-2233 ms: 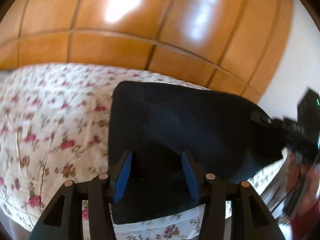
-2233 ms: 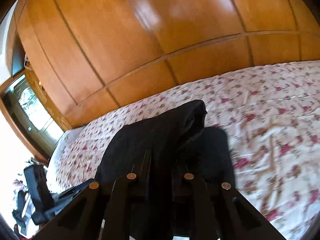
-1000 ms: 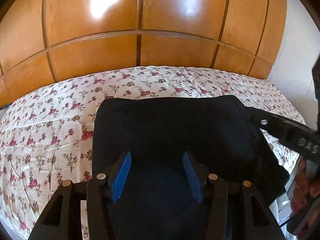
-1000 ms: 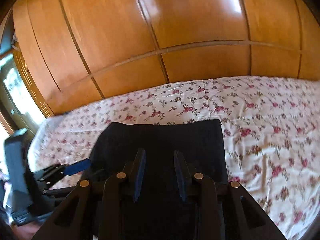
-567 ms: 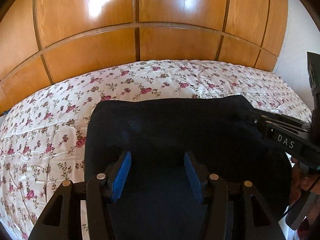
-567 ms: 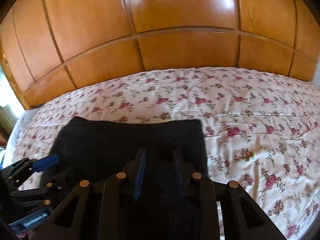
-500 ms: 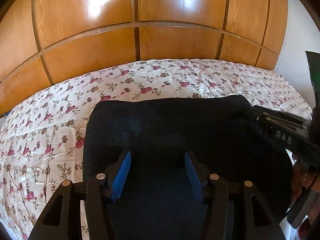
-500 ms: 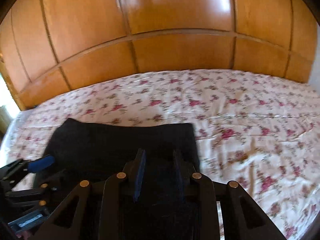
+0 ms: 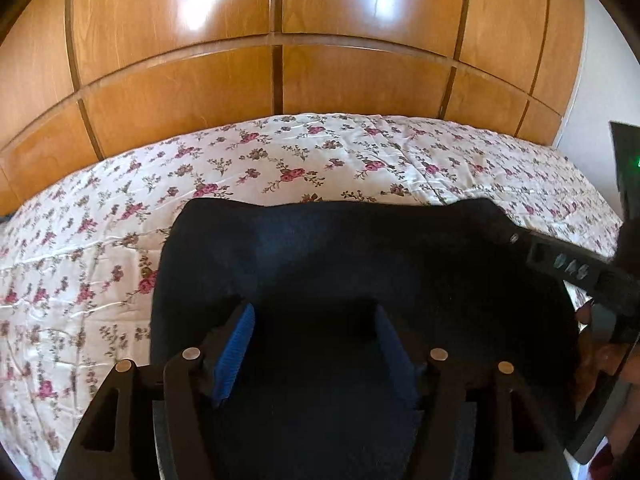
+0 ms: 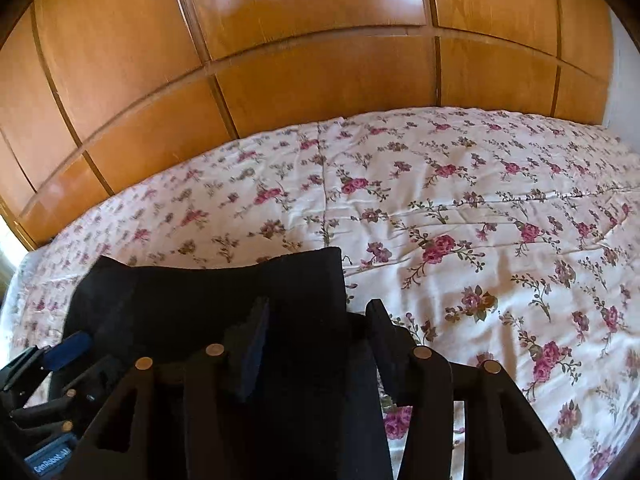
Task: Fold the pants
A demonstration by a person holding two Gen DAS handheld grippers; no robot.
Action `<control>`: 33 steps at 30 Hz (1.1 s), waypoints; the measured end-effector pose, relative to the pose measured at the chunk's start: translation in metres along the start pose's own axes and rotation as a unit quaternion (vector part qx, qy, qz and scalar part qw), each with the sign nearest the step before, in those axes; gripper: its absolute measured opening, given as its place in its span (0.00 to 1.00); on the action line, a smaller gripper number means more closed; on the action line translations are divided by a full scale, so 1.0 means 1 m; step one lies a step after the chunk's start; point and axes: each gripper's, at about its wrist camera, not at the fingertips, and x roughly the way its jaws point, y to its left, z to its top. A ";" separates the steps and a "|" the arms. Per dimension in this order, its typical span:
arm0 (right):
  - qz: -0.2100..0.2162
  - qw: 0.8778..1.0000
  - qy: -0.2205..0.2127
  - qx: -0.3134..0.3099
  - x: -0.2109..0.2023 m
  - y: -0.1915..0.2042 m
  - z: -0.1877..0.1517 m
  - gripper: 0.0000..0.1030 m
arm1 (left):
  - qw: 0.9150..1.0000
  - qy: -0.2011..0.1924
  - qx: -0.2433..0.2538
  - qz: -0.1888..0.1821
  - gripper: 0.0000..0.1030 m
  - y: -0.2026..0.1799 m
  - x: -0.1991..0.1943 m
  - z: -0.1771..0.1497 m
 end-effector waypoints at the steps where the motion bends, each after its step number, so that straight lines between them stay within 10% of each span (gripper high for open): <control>1: 0.012 1.000 -0.011 0.011 -0.010 -0.003 -0.002 0.47 | 1.000 -0.001 -0.001 0.000 0.62 0.001 -0.006 -0.002; 17: 0.039 0.999 -0.010 0.026 -0.082 -0.018 -0.093 0.55 | 1.000 -0.028 -0.006 0.011 0.62 -0.003 -0.064 -0.061; 33: 0.110 0.993 0.005 0.045 -0.085 -0.030 -0.091 0.66 | 0.999 -0.023 -0.041 0.012 0.63 0.026 -0.091 -0.082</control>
